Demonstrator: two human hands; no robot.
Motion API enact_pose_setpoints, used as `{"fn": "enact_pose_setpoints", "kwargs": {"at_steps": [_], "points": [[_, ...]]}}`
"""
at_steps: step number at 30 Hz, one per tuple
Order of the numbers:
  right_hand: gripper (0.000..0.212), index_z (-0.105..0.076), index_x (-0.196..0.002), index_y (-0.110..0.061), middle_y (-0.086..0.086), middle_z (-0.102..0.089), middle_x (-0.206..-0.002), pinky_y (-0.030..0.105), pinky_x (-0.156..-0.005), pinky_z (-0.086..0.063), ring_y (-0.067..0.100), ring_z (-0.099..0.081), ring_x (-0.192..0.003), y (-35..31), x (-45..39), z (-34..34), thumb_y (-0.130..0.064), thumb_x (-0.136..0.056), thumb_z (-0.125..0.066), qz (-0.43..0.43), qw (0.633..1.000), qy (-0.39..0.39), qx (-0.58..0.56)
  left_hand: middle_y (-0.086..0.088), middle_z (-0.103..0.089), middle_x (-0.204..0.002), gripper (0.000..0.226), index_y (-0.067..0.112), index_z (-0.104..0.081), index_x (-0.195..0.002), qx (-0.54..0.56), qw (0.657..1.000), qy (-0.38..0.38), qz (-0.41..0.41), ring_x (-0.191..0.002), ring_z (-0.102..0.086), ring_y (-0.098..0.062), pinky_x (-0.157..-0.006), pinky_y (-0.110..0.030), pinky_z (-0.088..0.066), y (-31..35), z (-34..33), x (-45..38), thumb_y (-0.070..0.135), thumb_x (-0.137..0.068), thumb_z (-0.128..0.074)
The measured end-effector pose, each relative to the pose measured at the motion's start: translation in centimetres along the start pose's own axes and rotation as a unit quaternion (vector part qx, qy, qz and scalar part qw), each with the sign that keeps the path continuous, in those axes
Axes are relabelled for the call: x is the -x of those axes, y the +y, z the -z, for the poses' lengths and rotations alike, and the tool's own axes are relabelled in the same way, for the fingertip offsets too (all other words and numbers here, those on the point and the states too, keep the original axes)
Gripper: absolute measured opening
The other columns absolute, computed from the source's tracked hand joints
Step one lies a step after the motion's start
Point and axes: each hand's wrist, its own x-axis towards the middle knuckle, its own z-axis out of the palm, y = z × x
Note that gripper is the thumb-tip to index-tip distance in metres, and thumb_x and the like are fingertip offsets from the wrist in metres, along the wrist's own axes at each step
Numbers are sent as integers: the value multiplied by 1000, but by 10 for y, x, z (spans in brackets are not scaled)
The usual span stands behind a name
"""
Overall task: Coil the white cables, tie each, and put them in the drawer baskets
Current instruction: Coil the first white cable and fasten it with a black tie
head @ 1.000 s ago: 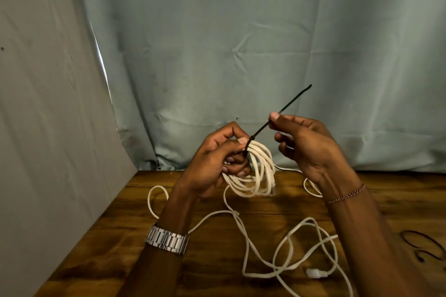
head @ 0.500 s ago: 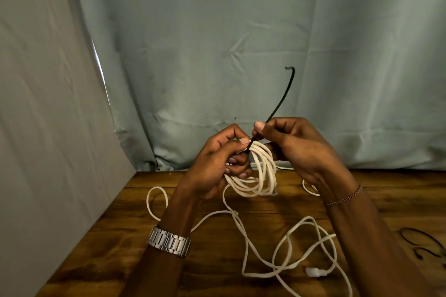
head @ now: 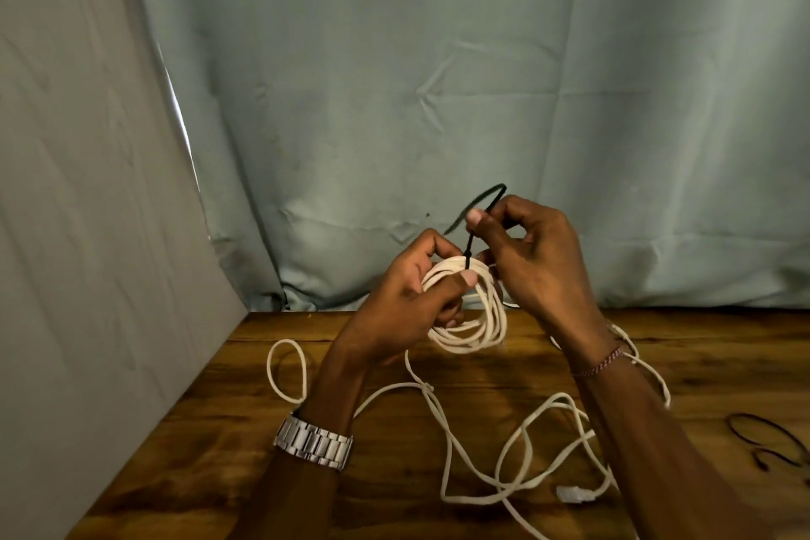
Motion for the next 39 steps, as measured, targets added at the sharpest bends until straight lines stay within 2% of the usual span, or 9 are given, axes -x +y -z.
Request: {"fn": "enact_pose_setpoints", "kwargs": {"at_steps": [5,7,11,17,21,24,29,35,39], "points": [[20,-75,-96,-18,-12,-73,-87,17,-63,-57,-2,-71,-77,-2,0,2,-32,-100,-62,41,999,-18,-12,1,-47,-62,8,11,-47,-108,-71,997,10,-14,-51,-37,-11,-54,-34,-37,-3,5,0,12,-103,-53],[25,-70,-93,-14,-6,-71,-87,25,-63,-61,3,-71,-73,-3,1,-1,-32,-104,-55,85,996,-3,32,-6,-46,-67,6,16,-47,-105,-96,995,12,-26,-52,-37,-11,-53,-35,-36,-5,5,-1,15,-103,-53],[26,-60,-88,-10,4,-63,-86,35,-58,-60,13,-69,-69,-5,3,-6,-26,-106,-52,145,987,31,64,5,-51,-66,11,13,-46,-108,-115,992,36,-24,-55,-42,-10,-57,-36,-42,-9,6,-3,20,-103,-53],[31,-53,-81,-15,7,-62,-83,52,-61,-58,24,-71,-81,-5,5,-10,-37,-103,-51,127,992,7,-18,8,-52,-65,14,17,-51,-105,-88,991,92,-28,-53,-46,-9,-55,-31,-45,-17,10,-7,28,-100,-57],[34,-54,-83,-9,9,-65,-86,55,-65,-59,15,-74,-89,-6,10,-14,-37,-101,-53,108,992,-36,-56,10,-52,-58,25,7,-53,-113,-75,988,132,-1,-54,-47,-9,-56,-32,-45,-22,15,-9,29,-100,-59],[32,-54,-83,-5,11,-67,-88,56,-71,-60,9,-74,-95,-7,11,-13,-31,-101,-55,101,989,-65,-81,9,-50,-61,23,10,-54,-106,-84,985,150,15,-59,-46,-17,-59,-37,-46,-24,16,-11,31,-99,-59],[32,-57,-88,-7,7,-70,-93,52,-69,-62,12,-74,-94,-5,9,-13,-36,-102,-53,90,993,-48,-65,0,-44,-64,22,17,-50,-89,-113,986,119,17,-59,-41,-22,-59,-41,-40,-26,14,-12,34,-100,-58],[25,-60,-98,-8,5,-68,-98,38,-58,-63,9,-75,-72,0,5,-13,-30,-104,-50,49,998,32,-21,-3,-55,-74,17,24,-50,-102,-140,988,60,11,-61,-50,-16,-60,-41,-44,-27,10,-10,39,-99,-57],[21,-61,-95,-17,2,-69,-92,45,-57,-60,18,-71,-69,10,1,-12,-30,-105,-49,89,991,51,80,-7,-64,-82,13,27,-52,-110,-118,992,43,-10,-62,-53,-16,-58,-43,-44,-27,6,-7,28,-100,-59]]}}
